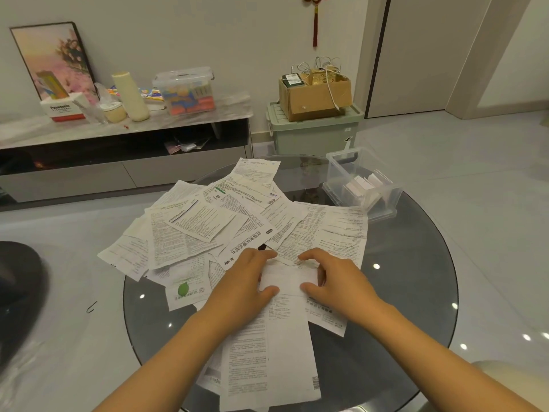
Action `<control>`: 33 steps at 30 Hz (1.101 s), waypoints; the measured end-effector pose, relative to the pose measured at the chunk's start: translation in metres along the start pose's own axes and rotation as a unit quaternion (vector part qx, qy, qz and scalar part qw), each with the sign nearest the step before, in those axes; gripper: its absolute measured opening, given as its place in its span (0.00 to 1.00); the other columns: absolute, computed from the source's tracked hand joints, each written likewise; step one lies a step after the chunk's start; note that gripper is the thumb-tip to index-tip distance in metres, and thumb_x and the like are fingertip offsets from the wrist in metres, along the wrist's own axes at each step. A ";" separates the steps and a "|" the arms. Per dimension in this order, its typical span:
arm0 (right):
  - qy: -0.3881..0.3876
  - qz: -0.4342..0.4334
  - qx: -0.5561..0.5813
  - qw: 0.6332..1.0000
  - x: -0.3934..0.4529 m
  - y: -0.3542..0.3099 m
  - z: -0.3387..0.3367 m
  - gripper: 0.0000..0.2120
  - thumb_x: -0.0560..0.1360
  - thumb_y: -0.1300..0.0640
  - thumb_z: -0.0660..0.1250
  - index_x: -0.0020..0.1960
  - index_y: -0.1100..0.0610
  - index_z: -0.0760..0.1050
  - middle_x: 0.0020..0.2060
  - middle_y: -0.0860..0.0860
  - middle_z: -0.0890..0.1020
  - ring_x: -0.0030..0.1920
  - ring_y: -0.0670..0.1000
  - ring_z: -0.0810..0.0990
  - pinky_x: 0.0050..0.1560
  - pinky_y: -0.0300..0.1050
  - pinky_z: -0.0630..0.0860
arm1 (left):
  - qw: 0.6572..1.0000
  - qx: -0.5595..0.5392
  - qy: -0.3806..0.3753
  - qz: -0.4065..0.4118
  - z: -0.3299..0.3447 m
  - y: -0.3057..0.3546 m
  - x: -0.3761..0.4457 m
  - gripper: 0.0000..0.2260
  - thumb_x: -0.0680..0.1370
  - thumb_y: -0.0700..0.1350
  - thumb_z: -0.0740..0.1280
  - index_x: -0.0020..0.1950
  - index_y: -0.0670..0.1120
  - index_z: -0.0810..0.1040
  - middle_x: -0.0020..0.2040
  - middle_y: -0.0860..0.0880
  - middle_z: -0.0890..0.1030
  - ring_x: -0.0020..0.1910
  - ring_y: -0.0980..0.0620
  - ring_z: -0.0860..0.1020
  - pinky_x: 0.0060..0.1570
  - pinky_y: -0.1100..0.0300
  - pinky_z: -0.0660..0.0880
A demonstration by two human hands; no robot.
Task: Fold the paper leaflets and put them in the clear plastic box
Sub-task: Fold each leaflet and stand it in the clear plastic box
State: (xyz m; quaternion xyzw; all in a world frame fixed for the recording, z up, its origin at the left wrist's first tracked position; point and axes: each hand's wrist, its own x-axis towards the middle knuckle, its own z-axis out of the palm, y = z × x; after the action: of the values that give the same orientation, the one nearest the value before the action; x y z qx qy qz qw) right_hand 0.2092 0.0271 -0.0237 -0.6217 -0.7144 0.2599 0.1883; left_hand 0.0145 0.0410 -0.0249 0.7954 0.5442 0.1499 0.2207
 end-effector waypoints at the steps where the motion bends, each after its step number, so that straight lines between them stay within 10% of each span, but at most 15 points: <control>1: 0.001 0.002 -0.007 1.000 0.000 -0.001 0.000 0.21 0.73 0.50 0.68 0.63 0.42 0.67 0.35 0.43 0.73 0.39 0.44 0.73 0.41 0.42 0.73 | 1.000 0.002 0.004 -0.002 0.002 0.000 0.000 0.26 0.76 0.51 0.68 0.71 0.56 0.62 0.65 0.58 0.63 0.55 0.61 0.71 0.56 0.65 0.70; 9: -0.004 0.048 0.037 0.998 -0.003 -0.003 -0.007 0.09 0.74 0.56 0.68 0.54 0.48 0.80 0.36 0.41 0.76 0.37 0.41 0.74 0.38 0.30 0.70 | 0.995 0.079 0.034 0.049 0.003 0.011 -0.001 0.07 0.78 0.47 0.64 0.56 0.51 0.76 0.52 0.57 0.71 0.52 0.56 0.72 0.51 0.63 0.70; 14: -0.075 0.110 0.176 0.975 -0.012 -0.004 -0.017 0.08 0.72 0.63 0.67 0.47 0.57 0.84 0.26 0.47 0.80 0.28 0.38 0.77 0.35 0.26 0.72 | 0.993 0.077 -0.002 0.087 0.007 0.015 -0.006 0.16 0.75 0.58 0.61 0.59 0.54 0.76 0.54 0.59 0.74 0.54 0.59 0.71 0.54 0.64 0.69; 20: -0.154 0.138 0.290 0.934 -0.022 -0.008 -0.030 0.08 0.72 0.65 0.69 0.49 0.58 0.83 0.35 0.56 0.85 0.27 0.42 0.76 0.27 0.31 0.66 | 0.984 0.133 -0.041 0.116 0.008 0.017 -0.012 0.28 0.66 0.72 0.56 0.59 0.60 0.73 0.56 0.63 0.70 0.55 0.60 0.67 0.55 0.63 0.65; 26: -0.122 0.116 0.308 0.936 -0.019 -0.011 -0.029 0.09 0.72 0.64 0.69 0.49 0.54 0.83 0.39 0.59 0.84 0.26 0.43 0.74 0.26 0.32 0.66 | 0.986 0.094 0.016 0.134 0.011 0.019 -0.011 0.11 0.77 0.58 0.62 0.53 0.54 0.78 0.51 0.57 0.76 0.50 0.57 0.70 0.52 0.62 0.66; 33: -0.033 0.046 0.200 0.978 -0.010 -0.009 -0.016 0.15 0.74 0.61 0.66 0.53 0.42 0.76 0.47 0.41 0.79 0.37 0.39 0.74 0.40 0.27 0.69 | 0.999 -0.026 0.026 0.036 0.008 0.017 -0.003 0.04 0.78 0.49 0.63 0.50 0.52 0.77 0.41 0.57 0.77 0.42 0.61 0.74 0.42 0.63 0.71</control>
State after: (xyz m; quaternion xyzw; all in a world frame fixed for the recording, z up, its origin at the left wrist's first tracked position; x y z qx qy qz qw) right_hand 0.2131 0.0183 -0.0050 -0.5947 -0.6244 0.4263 0.2735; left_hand 0.0307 0.0313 -0.0227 0.8046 0.5164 0.1924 0.2213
